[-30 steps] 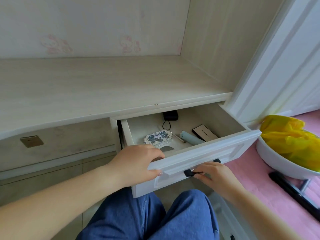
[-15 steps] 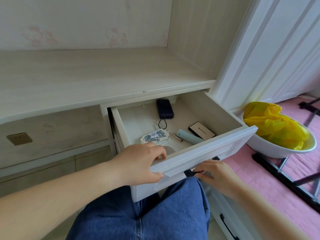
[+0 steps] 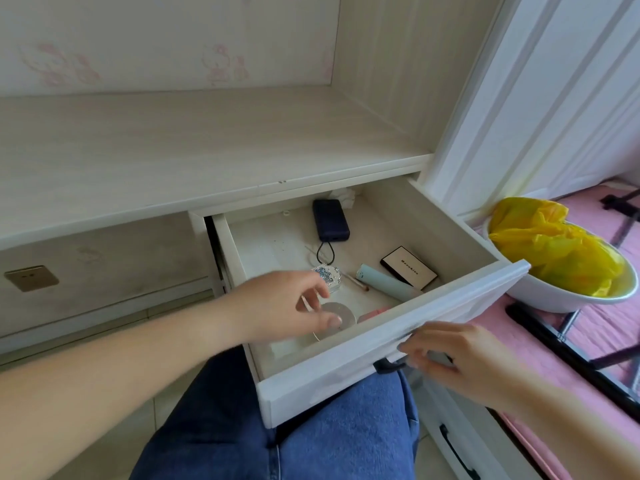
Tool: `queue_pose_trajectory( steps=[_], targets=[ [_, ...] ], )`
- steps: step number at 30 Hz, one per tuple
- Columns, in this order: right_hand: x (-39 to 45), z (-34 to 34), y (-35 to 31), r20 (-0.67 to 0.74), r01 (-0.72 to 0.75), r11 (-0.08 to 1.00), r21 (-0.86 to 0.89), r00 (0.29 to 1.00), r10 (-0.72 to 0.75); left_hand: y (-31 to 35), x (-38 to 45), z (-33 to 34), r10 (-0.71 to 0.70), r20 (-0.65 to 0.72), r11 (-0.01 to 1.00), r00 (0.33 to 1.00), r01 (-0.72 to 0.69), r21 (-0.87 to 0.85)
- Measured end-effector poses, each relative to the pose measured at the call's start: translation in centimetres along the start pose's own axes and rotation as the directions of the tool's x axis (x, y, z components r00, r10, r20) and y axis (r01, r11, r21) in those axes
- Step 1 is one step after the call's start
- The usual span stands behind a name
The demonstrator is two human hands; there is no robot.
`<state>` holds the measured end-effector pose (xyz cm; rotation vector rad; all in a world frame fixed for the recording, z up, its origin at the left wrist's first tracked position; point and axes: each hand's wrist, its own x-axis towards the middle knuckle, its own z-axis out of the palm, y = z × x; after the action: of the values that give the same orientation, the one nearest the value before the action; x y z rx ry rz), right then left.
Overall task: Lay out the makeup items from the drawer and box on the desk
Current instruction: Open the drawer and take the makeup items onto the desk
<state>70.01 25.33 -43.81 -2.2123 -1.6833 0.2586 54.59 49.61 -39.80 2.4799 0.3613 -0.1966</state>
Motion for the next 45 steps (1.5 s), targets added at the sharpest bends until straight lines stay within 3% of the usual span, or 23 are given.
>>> queue_pose_trajectory(
  steps=[4,6,9,11,15,20,24,35,45],
  targets=[
    [4.0,-6.0,-2.6,-0.194,0.150,0.985,0.088,0.972,-0.131,-1.9,4.8,-2.1,-0.108,-0.073,0.993,0.991,0.111,0.049],
    [7.5,-7.5,-2.5,-0.209,0.113,0.991,0.070,0.973,-0.096,-2.4,7.1,-2.3,-0.164,-0.027,0.973,0.986,0.166,0.161],
    [13.8,-6.9,-0.5,-0.052,-0.105,0.992,-0.069,0.993,0.102,-2.7,10.2,-1.7,-0.253,0.014,0.916,0.967,0.235,0.326],
    [17.6,-5.0,1.4,0.101,-0.174,0.960,-0.218,0.975,0.200,-2.8,11.7,-1.3,-0.286,0.027,0.885,0.958,0.253,0.390],
    [22.2,0.0,4.4,0.346,-0.210,0.882,-0.421,0.862,0.371,-2.9,13.5,0.1,-0.373,0.063,0.828,0.926,0.301,0.474],
    [23.6,3.2,6.0,0.415,-0.190,0.839,-0.511,0.800,0.434,-3.8,15.1,2.0,-0.457,0.115,0.795,0.882,0.346,0.499],
    [23.9,4.2,6.3,0.427,-0.166,0.825,-0.540,0.790,0.439,-4.3,15.1,3.0,-0.422,0.079,0.821,0.903,0.343,0.457],
    [23.7,5.9,6.2,0.390,-0.292,0.814,-0.503,0.764,0.515,-4.8,15.4,4.0,-0.383,0.078,0.861,0.921,0.325,0.391],
    [21.6,0.9,5.7,0.434,-0.381,0.846,-0.373,0.734,0.522,-3.5,14.6,3.2,-0.279,0.056,0.841,0.959,0.216,0.496]
  ],
)
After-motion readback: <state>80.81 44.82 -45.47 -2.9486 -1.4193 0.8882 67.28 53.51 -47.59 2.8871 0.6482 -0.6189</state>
